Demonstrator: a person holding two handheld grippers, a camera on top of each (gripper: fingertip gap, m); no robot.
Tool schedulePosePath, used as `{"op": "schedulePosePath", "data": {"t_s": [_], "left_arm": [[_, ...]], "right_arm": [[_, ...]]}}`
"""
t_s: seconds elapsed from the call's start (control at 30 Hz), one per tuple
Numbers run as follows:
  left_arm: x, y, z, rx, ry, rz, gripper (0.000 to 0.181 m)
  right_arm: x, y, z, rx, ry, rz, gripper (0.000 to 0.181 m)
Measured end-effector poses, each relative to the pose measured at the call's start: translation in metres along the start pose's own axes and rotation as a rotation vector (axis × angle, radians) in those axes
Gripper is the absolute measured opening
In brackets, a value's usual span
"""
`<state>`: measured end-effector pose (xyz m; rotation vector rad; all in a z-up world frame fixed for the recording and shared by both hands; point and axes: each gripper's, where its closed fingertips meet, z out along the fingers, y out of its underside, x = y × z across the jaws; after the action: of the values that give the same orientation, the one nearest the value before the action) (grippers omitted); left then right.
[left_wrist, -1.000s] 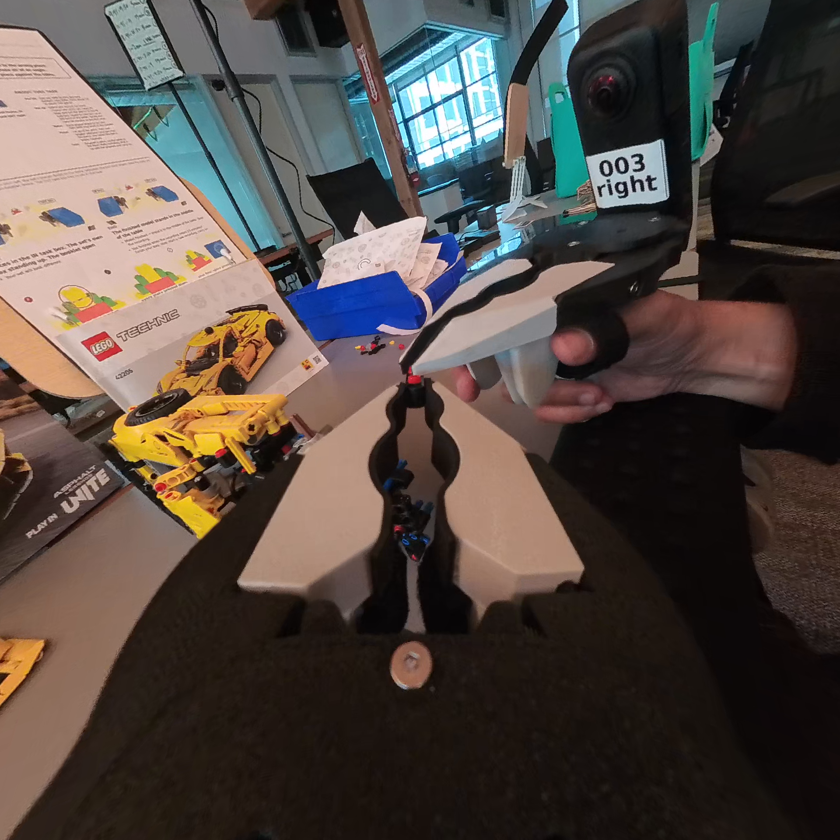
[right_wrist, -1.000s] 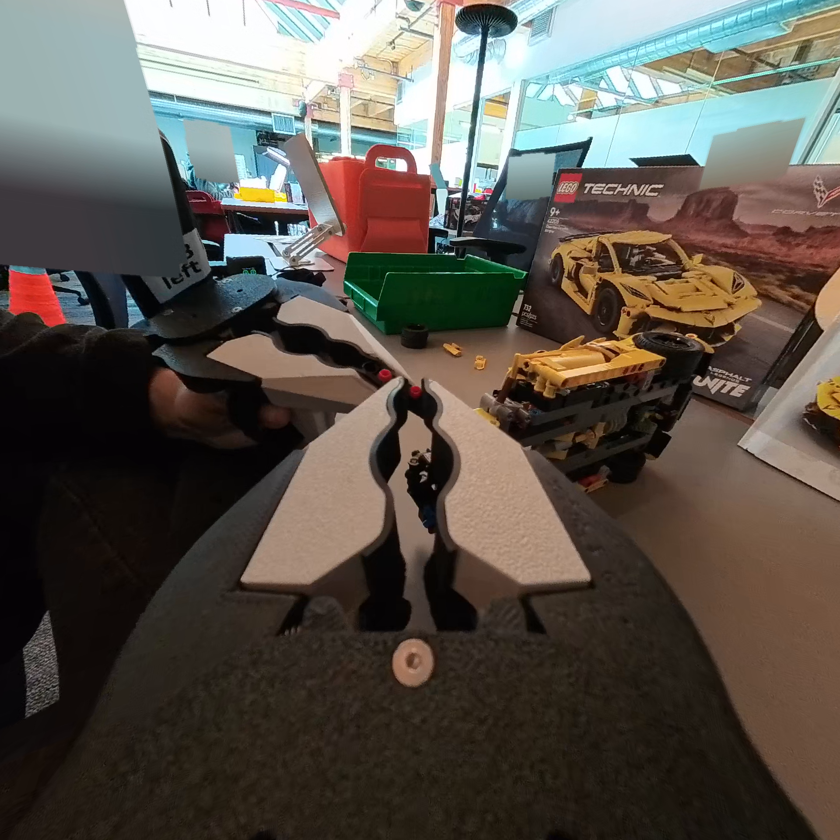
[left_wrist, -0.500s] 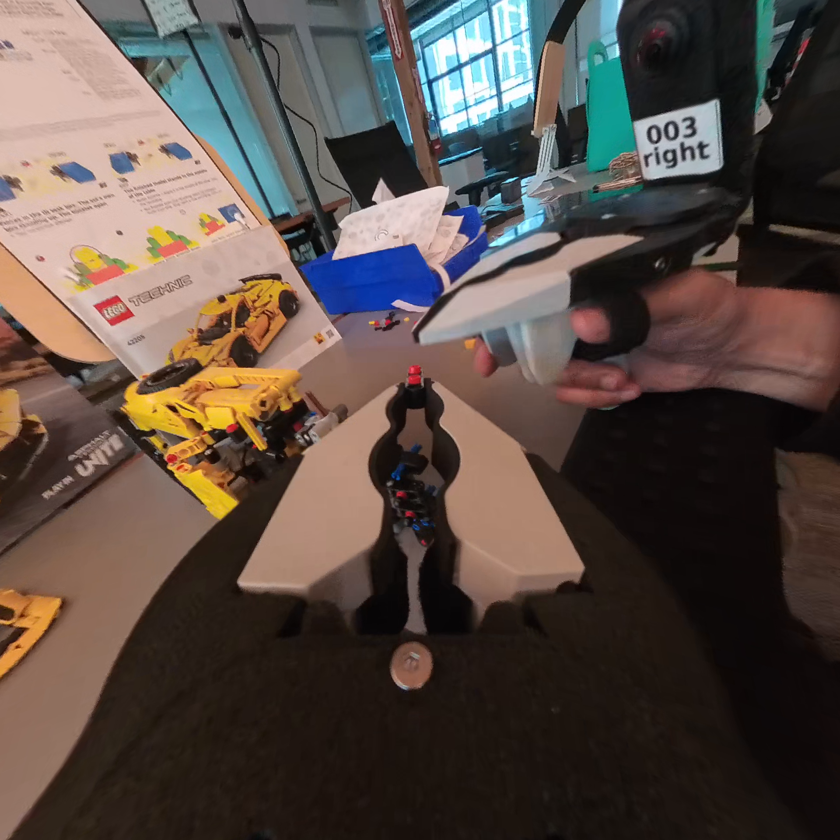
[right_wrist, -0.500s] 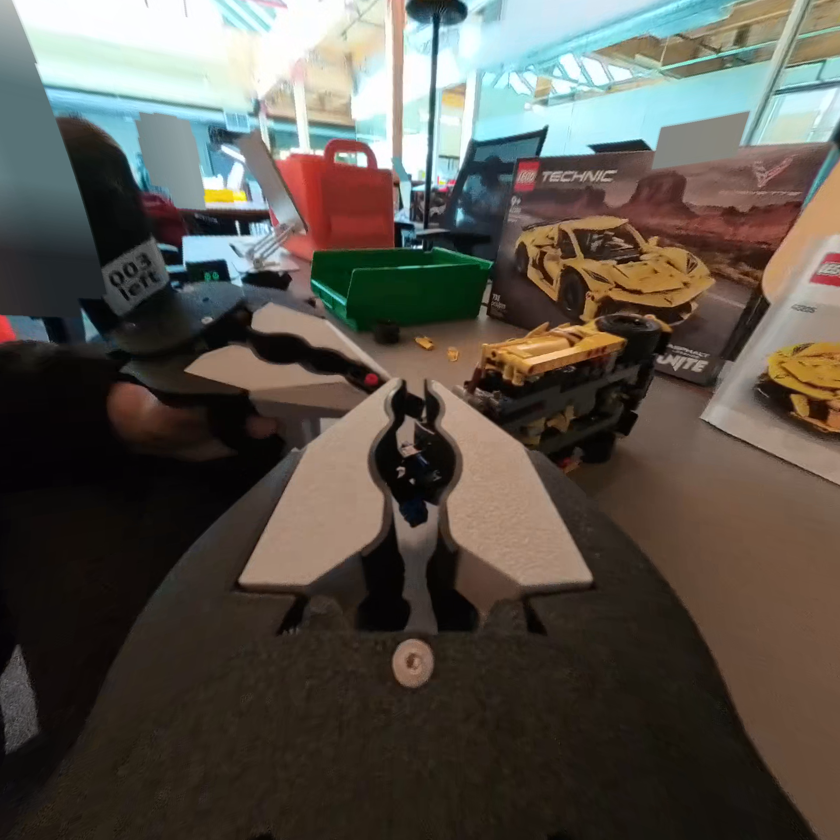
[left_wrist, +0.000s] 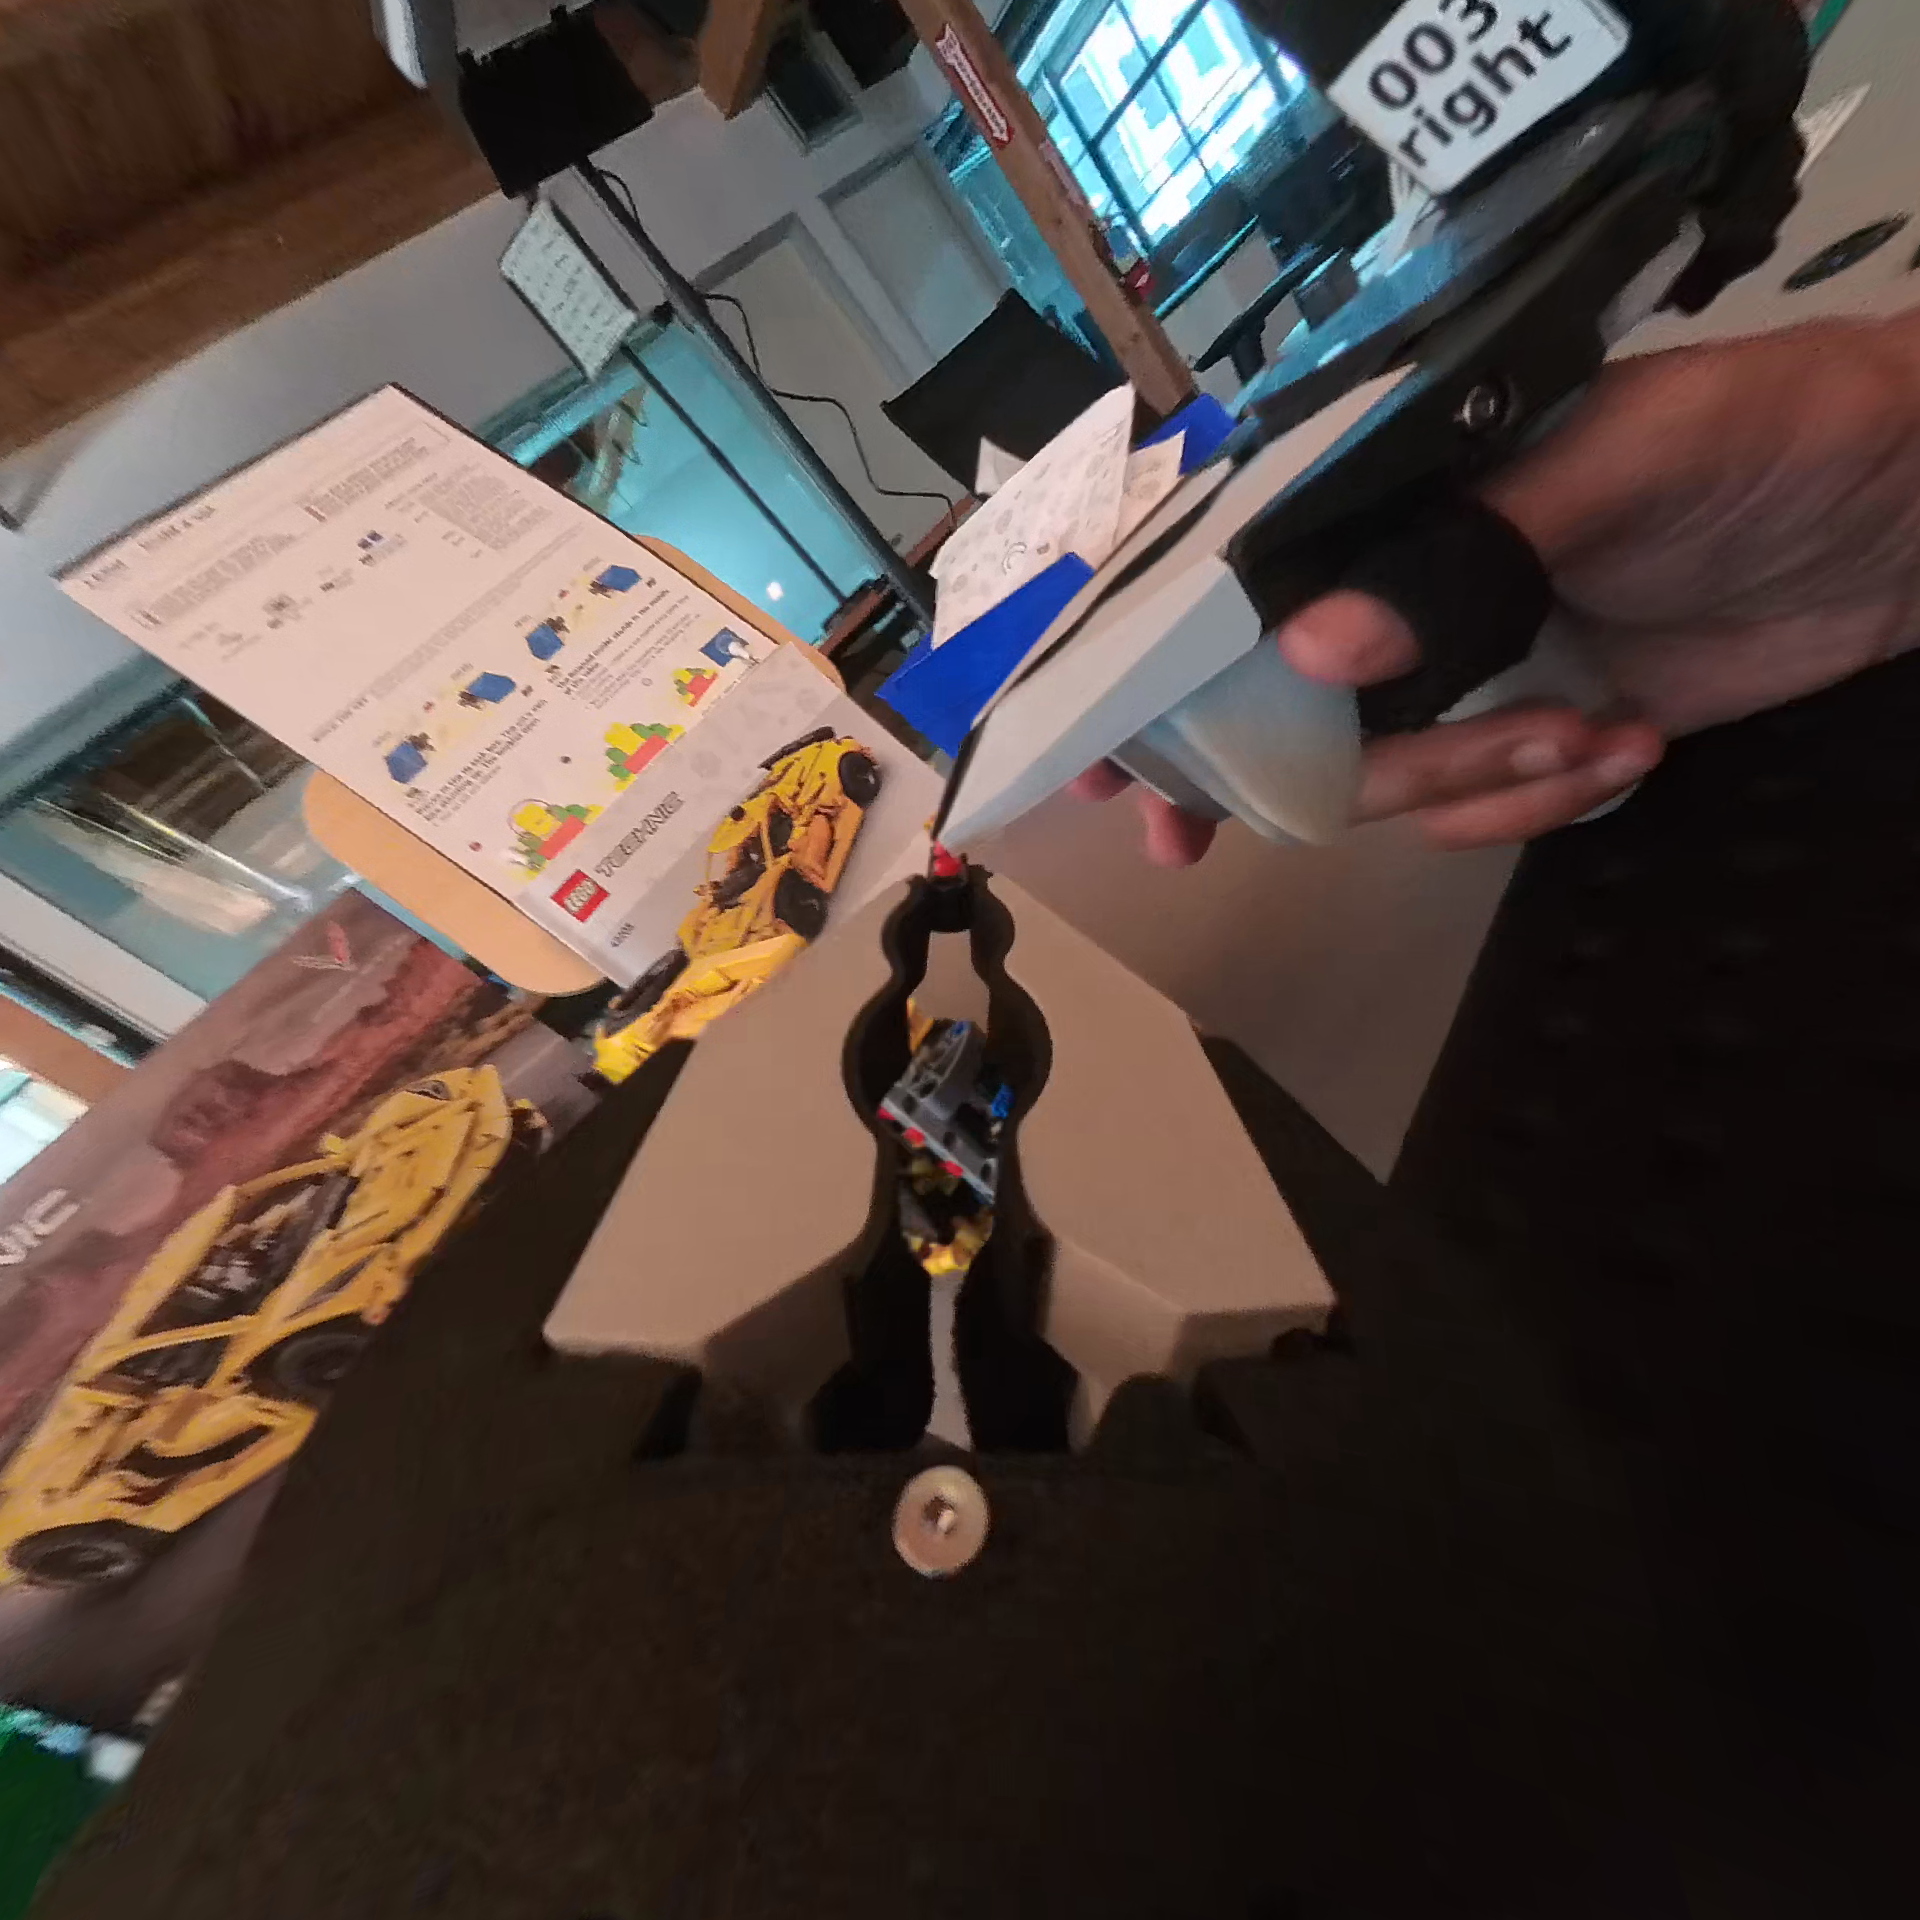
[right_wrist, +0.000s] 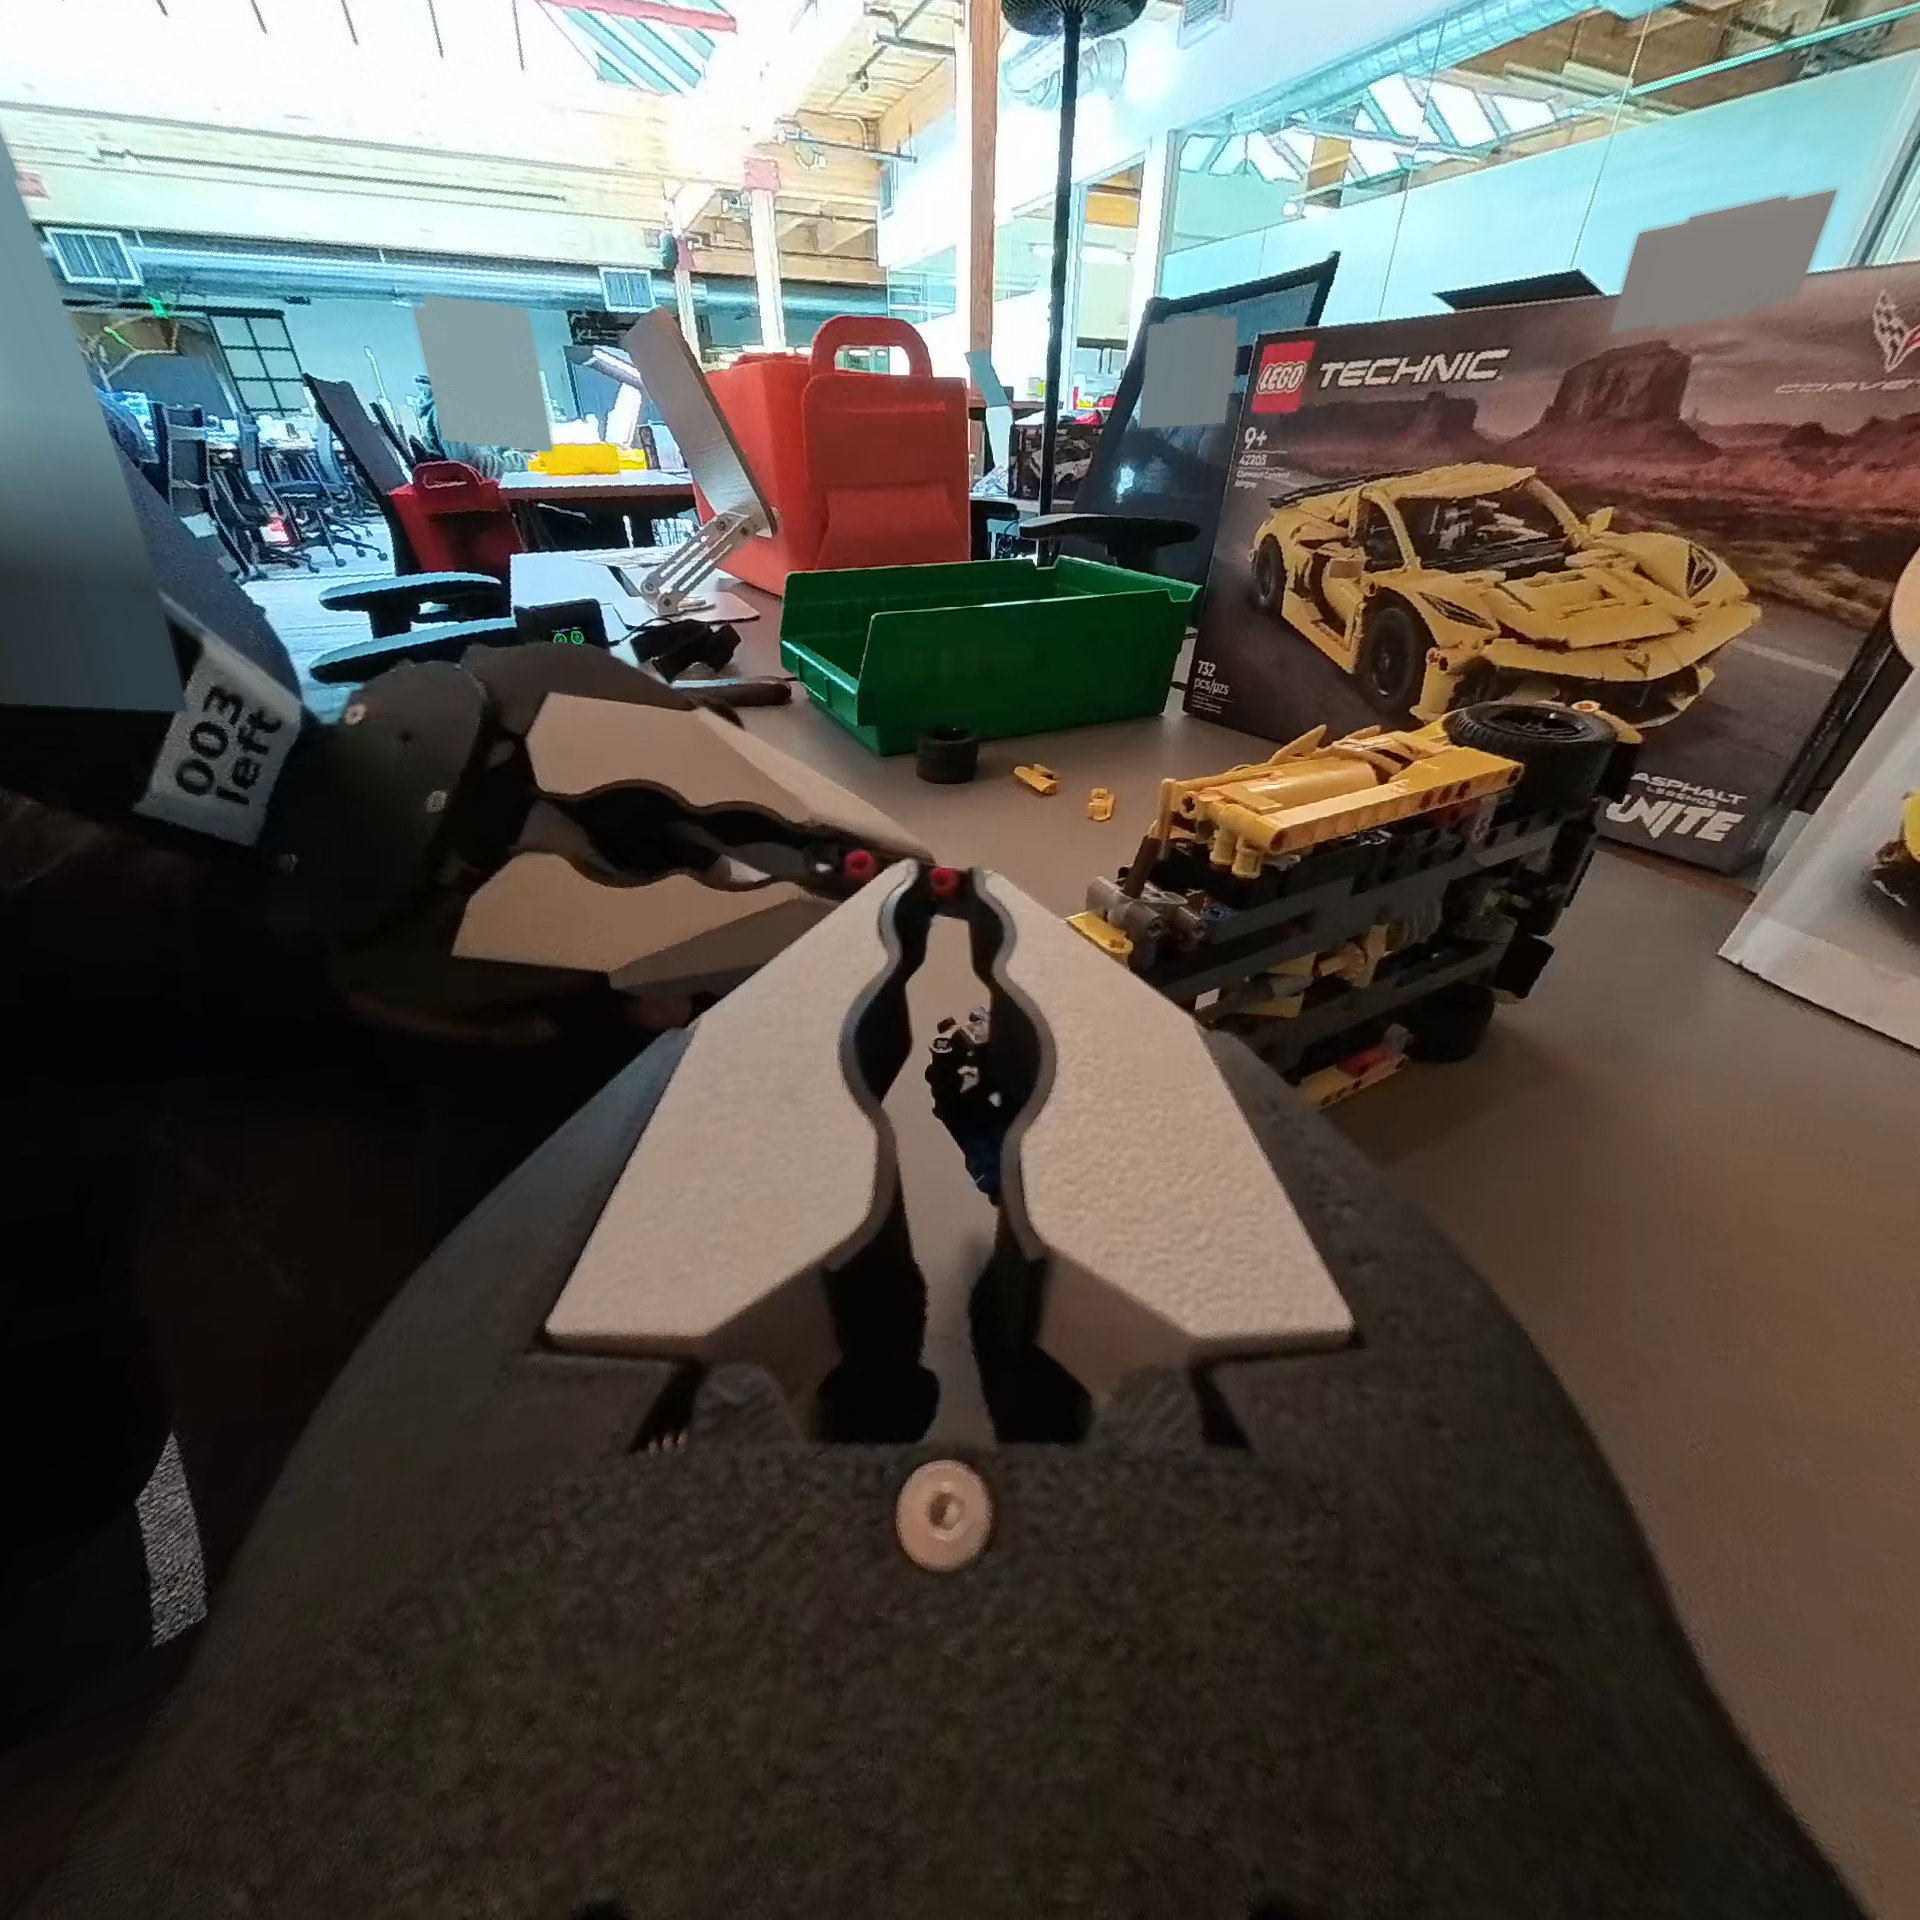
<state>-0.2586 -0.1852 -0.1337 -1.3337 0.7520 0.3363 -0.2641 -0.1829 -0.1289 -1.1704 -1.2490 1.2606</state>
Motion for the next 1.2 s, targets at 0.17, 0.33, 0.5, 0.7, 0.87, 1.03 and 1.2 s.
{"op": "schedulePosePath", "data": {"t_s": [0.17, 0.33, 0.5, 0.7, 0.87, 1.03, 1.2], "left_arm": [[0.000, 0.002, 0.001, -0.043, -0.063, 0.125, 0.006], [0.001, 0.014, 0.005, -0.125, -0.076, 0.172, 0.006], [0.001, 0.020, 0.007, -0.154, -0.067, 0.151, 0.006], [-0.016, -0.013, -0.006, 0.141, 0.151, -0.555, 0.007], [-0.032, -0.007, -0.008, 0.272, 0.359, -1.173, 0.007], [-0.015, -0.011, -0.005, 0.239, 0.576, -1.343, 0.007], [-0.015, -0.008, -0.004, 0.225, 0.602, -1.398, 0.007]], "right_arm": [[0.002, 0.002, 0.000, -0.013, 0.057, -0.098, 0.001], [0.005, 0.006, 0.002, -0.045, 0.067, -0.083, 0.000], [0.030, -0.017, -0.016, 0.103, 0.156, 0.031, 0.000], [0.014, -0.030, -0.014, 0.192, 0.201, -0.233, 0.011], [0.001, -0.006, 0.007, 0.036, 0.231, -0.462, 0.026], [0.002, -0.013, 0.004, 0.074, 0.315, -0.573, 0.019], [0.003, -0.011, 0.004, 0.055, 0.311, -0.559, 0.014]]}}
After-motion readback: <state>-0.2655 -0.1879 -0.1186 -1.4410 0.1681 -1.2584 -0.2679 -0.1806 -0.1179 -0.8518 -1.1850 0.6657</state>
